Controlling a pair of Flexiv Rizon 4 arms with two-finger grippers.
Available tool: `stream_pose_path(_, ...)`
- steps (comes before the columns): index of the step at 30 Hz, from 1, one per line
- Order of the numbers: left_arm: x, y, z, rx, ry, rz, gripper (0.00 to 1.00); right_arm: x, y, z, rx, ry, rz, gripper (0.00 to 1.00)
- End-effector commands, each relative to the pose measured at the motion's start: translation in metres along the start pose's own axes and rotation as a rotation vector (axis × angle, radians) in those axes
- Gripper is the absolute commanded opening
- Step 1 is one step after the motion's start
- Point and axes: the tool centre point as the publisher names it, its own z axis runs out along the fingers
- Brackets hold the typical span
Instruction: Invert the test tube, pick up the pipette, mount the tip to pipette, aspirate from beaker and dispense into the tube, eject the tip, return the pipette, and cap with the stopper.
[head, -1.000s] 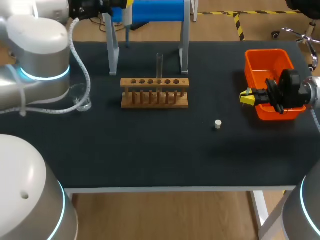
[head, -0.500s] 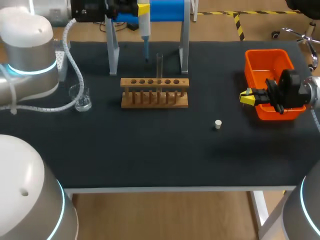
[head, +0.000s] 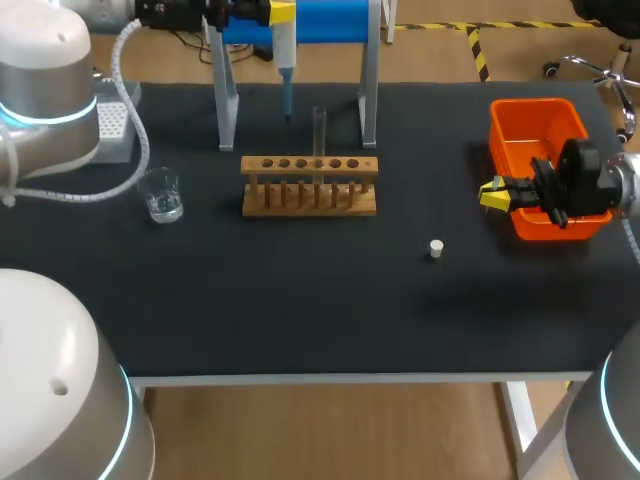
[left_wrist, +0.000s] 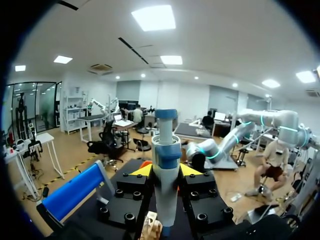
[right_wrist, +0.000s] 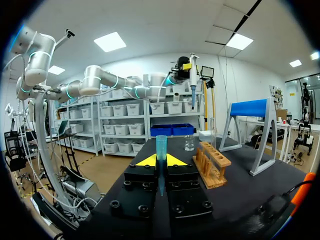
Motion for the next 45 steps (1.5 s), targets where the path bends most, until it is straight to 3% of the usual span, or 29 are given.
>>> stream_pose_path(1, 0.003, -0.004, -0.002, -0.001, 0.012, 0.01, 0.0, 0.001, 0.0, -0.001, 0.0, 0.001, -0.001, 0.0)
stream_pose_path(16, 0.059, -0.004, 0.014, -0.006, -0.041, 0.078, 0.0, 0.001, 0.0, -0.001, 0.0, 0.001, -0.001, 0.0)
stream_pose_path(27, 0.084, 0.008, 0.021, -0.009, -0.052, 0.081, 0.0, 0.001, 0.0, -0.001, 0.0, 0.001, -0.001, 0.0)
stream_pose_path(35, 0.092, 0.017, 0.02, 0.007, -0.073, 0.105, 0.0, 0.001, 0.0, -0.001, 0.0, 0.001, -0.001, 0.0)
stream_pose_path(45, 0.091, 0.016, 0.016, 0.006, -0.064, 0.112, 0.0, 0.001, 0.0, -0.001, 0.0, 0.001, -0.001, 0.0)
